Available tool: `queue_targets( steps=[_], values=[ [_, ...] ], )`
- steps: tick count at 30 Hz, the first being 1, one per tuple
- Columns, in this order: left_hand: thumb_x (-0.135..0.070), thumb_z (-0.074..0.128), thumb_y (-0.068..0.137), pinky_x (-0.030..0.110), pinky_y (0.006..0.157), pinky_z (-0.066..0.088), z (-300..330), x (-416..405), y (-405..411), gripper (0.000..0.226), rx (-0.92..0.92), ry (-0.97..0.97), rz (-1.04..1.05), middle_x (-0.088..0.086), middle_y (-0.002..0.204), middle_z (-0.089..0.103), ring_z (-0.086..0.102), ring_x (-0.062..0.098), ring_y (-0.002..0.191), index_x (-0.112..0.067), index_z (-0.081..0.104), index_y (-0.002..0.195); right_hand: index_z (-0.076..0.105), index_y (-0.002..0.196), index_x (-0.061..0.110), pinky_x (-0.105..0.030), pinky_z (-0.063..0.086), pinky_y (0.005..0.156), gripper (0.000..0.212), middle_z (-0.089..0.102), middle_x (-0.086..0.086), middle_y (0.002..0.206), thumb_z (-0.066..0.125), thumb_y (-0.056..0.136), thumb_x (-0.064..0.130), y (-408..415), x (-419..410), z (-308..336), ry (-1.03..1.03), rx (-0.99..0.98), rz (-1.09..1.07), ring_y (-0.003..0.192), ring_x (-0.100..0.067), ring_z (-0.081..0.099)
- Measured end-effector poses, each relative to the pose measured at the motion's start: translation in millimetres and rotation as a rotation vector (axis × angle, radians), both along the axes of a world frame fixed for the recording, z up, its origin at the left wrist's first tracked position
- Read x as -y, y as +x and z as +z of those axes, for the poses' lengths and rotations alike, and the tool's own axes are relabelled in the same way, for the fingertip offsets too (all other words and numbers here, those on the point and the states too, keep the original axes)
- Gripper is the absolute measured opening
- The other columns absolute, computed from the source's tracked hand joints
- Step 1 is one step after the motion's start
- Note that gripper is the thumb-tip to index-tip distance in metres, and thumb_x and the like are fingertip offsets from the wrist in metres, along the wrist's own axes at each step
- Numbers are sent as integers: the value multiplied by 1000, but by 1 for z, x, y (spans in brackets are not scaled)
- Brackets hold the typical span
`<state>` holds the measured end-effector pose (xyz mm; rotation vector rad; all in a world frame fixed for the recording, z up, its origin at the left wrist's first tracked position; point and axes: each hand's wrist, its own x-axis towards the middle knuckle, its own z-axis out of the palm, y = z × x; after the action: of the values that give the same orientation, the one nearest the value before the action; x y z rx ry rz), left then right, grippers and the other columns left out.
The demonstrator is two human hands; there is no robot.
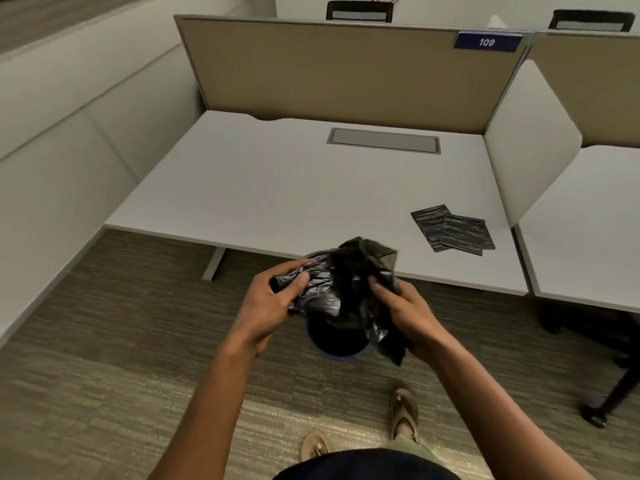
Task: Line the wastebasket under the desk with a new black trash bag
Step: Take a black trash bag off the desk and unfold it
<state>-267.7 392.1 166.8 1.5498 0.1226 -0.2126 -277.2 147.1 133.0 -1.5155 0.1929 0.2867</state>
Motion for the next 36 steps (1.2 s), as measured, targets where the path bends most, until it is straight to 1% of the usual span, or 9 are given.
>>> queue_targets(
  steps=[5,10,15,18,20,24,27,32,36],
  values=[
    [-17,71,95,35,92,59,-28,-78,-3,20,-144,337,-14,-1,110,78,72,18,107,-29,80,109,78,100,9,-29,61,53,26,83,-12,88,67,98,32,3,53,9,102,-146,-191,67,-22,79],
    [-6,66,96,45,102,55,-59,-121,-2,25,-263,450,31,4,114,76,68,23,114,-20,79,113,77,116,13,-44,65,71,34,81,-16,109,68,96,40,11,90,11,147,-250,-259,89,-31,81],
    [-5,69,94,47,108,51,-72,-116,2,47,-273,524,152,11,131,66,61,30,126,-22,64,137,80,110,15,-49,63,81,32,82,-13,103,76,91,40,7,74,12,198,-250,-313,85,-29,81],
    [-20,72,93,42,103,53,-55,-80,-5,42,-46,592,297,3,130,67,63,20,122,-25,67,134,84,101,14,-41,64,73,52,81,-19,107,94,63,49,-6,42,11,197,-192,-243,89,-32,81],
    [-45,71,89,29,90,59,-32,-43,-17,33,74,473,170,-14,116,72,67,1,107,-37,71,122,84,100,16,-42,64,76,67,80,-20,110,96,52,60,-15,15,9,179,-149,-170,94,-33,80],
    [-79,71,69,18,83,59,2,32,-36,60,77,286,-169,-22,105,77,70,-9,97,-39,74,114,83,101,24,-38,64,76,61,82,-13,100,68,76,78,-24,-32,7,111,-93,-61,95,-26,80],
    [-62,82,71,23,82,59,1,50,-33,43,73,413,-94,-15,92,78,72,-3,89,-34,75,103,85,92,24,-24,60,63,58,83,-9,90,56,88,74,-27,-40,7,72,-106,-48,81,-18,81],
    [-28,81,85,27,94,56,-14,17,-29,25,26,379,26,-21,100,74,65,-9,98,-40,74,105,82,88,13,-38,62,76,55,83,-10,92,57,95,62,-24,-13,9,-56,-78,-246,90,-29,80],
    [-8,75,88,34,96,58,-28,-12,-35,39,17,356,174,-21,101,72,66,-5,99,-43,71,103,72,91,18,-43,61,71,42,78,-6,85,52,102,54,-42,20,0,-409,255,-335,82,-24,75]
  ],
)
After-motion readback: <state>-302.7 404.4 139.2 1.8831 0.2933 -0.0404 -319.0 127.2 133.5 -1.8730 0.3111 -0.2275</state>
